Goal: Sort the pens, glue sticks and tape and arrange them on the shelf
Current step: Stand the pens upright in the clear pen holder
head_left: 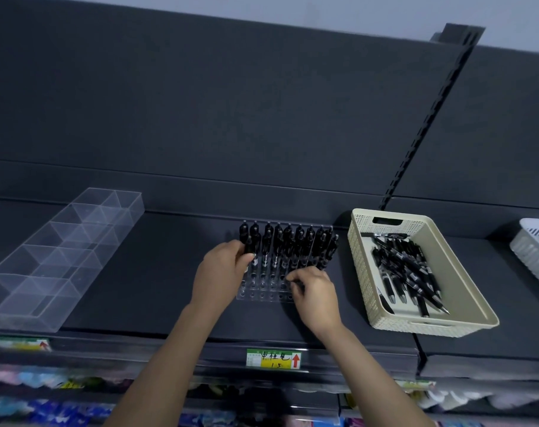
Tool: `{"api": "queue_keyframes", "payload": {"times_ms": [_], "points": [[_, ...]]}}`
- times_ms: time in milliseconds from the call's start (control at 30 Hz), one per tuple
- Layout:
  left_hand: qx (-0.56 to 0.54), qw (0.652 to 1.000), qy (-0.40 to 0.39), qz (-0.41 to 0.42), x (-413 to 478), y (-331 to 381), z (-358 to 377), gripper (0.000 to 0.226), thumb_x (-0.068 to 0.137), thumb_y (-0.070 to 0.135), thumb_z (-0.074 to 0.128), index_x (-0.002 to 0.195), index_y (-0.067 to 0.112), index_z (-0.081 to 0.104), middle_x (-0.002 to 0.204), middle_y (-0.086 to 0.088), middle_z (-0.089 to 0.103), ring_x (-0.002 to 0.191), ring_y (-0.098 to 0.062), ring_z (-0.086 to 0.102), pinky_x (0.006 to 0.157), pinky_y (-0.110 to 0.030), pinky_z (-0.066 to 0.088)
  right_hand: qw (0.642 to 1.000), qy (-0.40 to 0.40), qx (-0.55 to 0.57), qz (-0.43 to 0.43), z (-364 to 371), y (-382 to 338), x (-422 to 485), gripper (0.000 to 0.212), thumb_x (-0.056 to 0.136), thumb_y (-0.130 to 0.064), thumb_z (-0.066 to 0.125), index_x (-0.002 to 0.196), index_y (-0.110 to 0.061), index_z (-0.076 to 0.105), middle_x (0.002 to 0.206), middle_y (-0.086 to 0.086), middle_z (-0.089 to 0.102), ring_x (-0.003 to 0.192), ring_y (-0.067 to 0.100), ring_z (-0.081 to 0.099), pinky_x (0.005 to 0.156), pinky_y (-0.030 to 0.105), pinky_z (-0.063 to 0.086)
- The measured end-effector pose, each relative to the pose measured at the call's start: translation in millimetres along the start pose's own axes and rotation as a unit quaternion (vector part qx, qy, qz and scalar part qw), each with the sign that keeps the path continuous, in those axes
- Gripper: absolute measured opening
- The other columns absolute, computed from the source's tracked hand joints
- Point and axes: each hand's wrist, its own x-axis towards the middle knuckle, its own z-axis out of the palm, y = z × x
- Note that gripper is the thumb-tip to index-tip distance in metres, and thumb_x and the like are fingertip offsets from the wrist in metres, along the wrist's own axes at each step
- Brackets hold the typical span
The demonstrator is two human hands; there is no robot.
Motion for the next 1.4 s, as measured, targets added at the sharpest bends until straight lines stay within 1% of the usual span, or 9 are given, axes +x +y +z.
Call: {"api": "queue_keyframes", "payload": {"times_ms": [167, 333, 500, 600, 767, 1000, 1133, 1233, 1400], "points": [[-0.031, 0.999, 0.02, -0.03, -2.5, -1.8, 1.9, 0.02, 0.092, 0.027, 0.061, 0.091, 0.007, 0.064, 0.077, 0.001, 0.06, 0.07, -0.014, 0.055, 0.06, -0.022, 0.039, 1.0, -0.004, -0.005, 0.003, -1.7, -1.0, 0.1, 0.023, 0.087, -0.003, 0.056, 0.102, -0.016, 0.07, 0.105, 0.003, 0.065, 0.104, 0.024, 0.054, 0.091, 0.038, 0.046], [-0.034, 0.998, 0.009, -0.057, -6.7, -0.4, -2.3, 0.021, 0.09, 0.034, 0.063, 0.092, 0.013, 0.059, 0.083, 0.005, 0.057, 0.077, -0.013, 0.055, 0.064, -0.022, 0.043, 1.0, -0.014, -0.018, 0.004, -5.1, -2.8, 0.8, 0.024, 0.088, -0.003, 0.055, 0.103, -0.015, 0.07, 0.107, 0.003, 0.065, 0.105, 0.025, 0.054, 0.09, 0.036, 0.046], [-0.083, 0.993, 0.041, -0.068, -18.1, 15.8, -16.9, 0.025, 0.083, 0.036, 0.07, 0.093, 0.022, 0.053, 0.089, 0.011, 0.052, 0.08, -0.005, 0.053, 0.073, -0.022, 0.044, 0.999, -0.034, -0.014, -0.003, -15.8, -4.6, -0.9, 0.023, 0.089, -0.003, 0.056, 0.106, -0.012, 0.068, 0.108, 0.005, 0.065, 0.105, 0.022, 0.055, 0.085, 0.023, 0.043], [-0.097, 0.995, -0.008, -0.008, -22.2, 27.5, -21.1, 0.022, 0.083, 0.035, 0.07, 0.098, 0.024, 0.058, 0.09, 0.014, 0.055, 0.083, -0.002, 0.053, 0.078, -0.021, 0.046, 1.0, -0.008, 0.0, 0.008, -28.0, -4.9, -7.7, 0.024, 0.088, -0.003, 0.057, 0.109, -0.011, 0.068, 0.108, 0.005, 0.064, 0.1, 0.02, 0.058, 0.083, 0.02, 0.042], [-0.132, 0.982, -0.115, 0.066, -24.5, 46.9, -13.4, 0.033, 0.086, 0.036, 0.066, 0.117, 0.024, 0.063, 0.109, 0.014, 0.059, 0.099, 0.001, 0.055, 0.089, -0.02, 0.047, 0.999, 0.033, 0.007, 0.038, -54.2, -0.8, -19.8, 0.025, 0.087, -0.002, 0.059, 0.109, -0.009, 0.067, 0.105, 0.006, 0.063, 0.091, 0.018, 0.061, 0.08, 0.019, 0.043], [-0.152, 0.966, -0.171, 0.119, -23.8, 83.7, 17.9, 0.035, 0.086, 0.028, 0.068, 0.12, 0.019, 0.064, 0.112, 0.009, 0.06, 0.1, -0.001, 0.056, 0.086, -0.01, 0.044, 0.992, 0.103, -0.011, 0.071, -97.6, 31.1, -29.5, 0.02, 0.086, -0.007, 0.061, 0.104, -0.007, 0.069, 0.102, 0.01, 0.066, 0.093, 0.024, 0.063, 0.086, 0.034, 0.05], [-0.175, 0.959, -0.184, 0.124, -16.6, 109.2, 39.2, 0.034, 0.086, 0.026, 0.07, 0.118, 0.018, 0.065, 0.11, 0.008, 0.061, 0.096, 0.0, 0.057, 0.078, -0.002, 0.041, 0.988, 0.119, -0.035, 0.094, -127.3, 62.8, -20.8, 0.02, 0.087, -0.008, 0.059, 0.104, -0.007, 0.069, 0.103, 0.009, 0.066, 0.094, 0.023, 0.061, 0.078, 0.021, 0.04], [-0.184, 0.959, -0.18, 0.117, -8.7, 135.9, 60.4, 0.032, 0.086, 0.026, 0.07, 0.117, 0.018, 0.065, 0.106, 0.009, 0.059, 0.095, 0.001, 0.057, 0.078, -0.004, 0.043, 0.987, 0.121, -0.039, 0.094, -151.3, 90.8, -13.3, 0.018, 0.086, -0.007, 0.057, 0.099, -0.008, 0.07, 0.098, 0.008, 0.068, 0.093, 0.023, 0.061, 0.078, 0.027, 0.043], [-0.176, 0.953, -0.221, 0.108, 3.6, 192.2, 108.2, 0.035, 0.086, 0.032, 0.069, 0.118, 0.019, 0.063, 0.111, 0.008, 0.059, 0.098, -0.001, 0.059, 0.087, -0.019, 0.049, 0.99, 0.105, -0.046, 0.08, -189.7, 150.0, 4.4, 0.019, 0.088, -0.008, 0.055, 0.098, -0.013, 0.07, 0.097, 0.003, 0.066, 0.091, 0.018, 0.06, 0.07, 0.018, 0.036]]}}
